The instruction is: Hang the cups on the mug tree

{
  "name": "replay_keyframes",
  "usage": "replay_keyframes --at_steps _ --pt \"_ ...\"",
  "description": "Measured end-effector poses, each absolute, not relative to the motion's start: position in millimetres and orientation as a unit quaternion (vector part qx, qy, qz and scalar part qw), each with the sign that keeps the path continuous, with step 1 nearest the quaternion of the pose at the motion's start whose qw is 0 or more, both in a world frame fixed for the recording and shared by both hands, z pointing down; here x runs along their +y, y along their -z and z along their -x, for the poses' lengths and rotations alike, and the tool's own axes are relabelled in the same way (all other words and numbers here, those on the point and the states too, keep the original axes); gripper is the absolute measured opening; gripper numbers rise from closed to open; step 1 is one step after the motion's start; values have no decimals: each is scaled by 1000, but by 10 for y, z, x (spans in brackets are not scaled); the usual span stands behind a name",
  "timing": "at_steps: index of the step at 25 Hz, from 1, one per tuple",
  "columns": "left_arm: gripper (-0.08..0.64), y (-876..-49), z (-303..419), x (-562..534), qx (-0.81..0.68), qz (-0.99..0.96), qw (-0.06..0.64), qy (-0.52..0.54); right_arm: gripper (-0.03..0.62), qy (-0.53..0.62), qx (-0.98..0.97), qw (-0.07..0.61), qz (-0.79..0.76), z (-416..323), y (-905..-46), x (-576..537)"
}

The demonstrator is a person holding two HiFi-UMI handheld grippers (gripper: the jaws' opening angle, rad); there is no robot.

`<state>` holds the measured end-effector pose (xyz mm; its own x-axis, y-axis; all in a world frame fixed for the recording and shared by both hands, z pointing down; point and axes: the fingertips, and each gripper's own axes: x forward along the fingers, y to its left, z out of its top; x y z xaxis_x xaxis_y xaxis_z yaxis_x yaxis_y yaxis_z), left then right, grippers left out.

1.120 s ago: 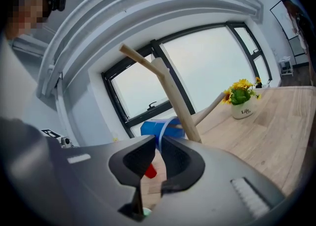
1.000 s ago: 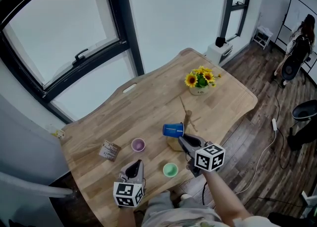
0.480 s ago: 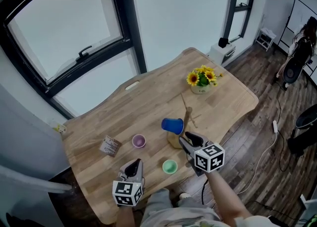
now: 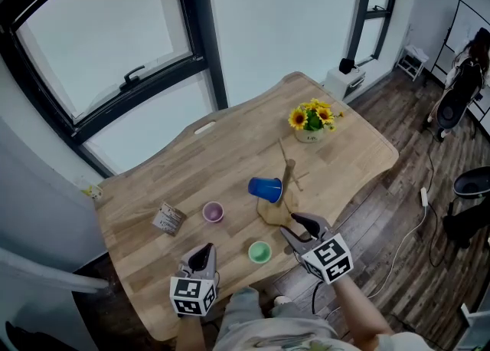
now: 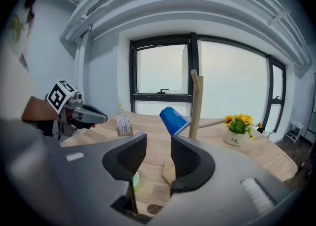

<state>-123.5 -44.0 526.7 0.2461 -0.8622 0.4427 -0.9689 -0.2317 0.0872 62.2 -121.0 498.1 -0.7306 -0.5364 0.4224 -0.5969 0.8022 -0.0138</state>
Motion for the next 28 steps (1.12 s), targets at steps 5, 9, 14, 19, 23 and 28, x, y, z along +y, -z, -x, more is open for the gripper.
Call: replay_keyframes --at_steps 5,9,14,19,23,28 --pt "5 -5238 1183 -404 -594 -771 177 -145 178 -66 -931 215 -287 -664 -5035 -904" --pt "5 -5216 1087 -383 -589 -777 180 -130 210 -77 -930 230 -275 -713 -5181 -699" --pt "5 -5229 947 -355 -578 -785 179 -135 222 -79 -931 248 -257 -709 -5314 -481" --pt "5 -5250 858 -366 -570 -790 179 -137 232 -65 -928 283 -234 -682 -5518 -353" --pt "5 -5289 861 -311 -570 -788 185 -139 232 -2 -919 335 -209 -649 -5711 -248" --pt "5 -5379 911 -232 -573 -783 197 -143 232 41 -909 377 -172 -527 -5923 -144"
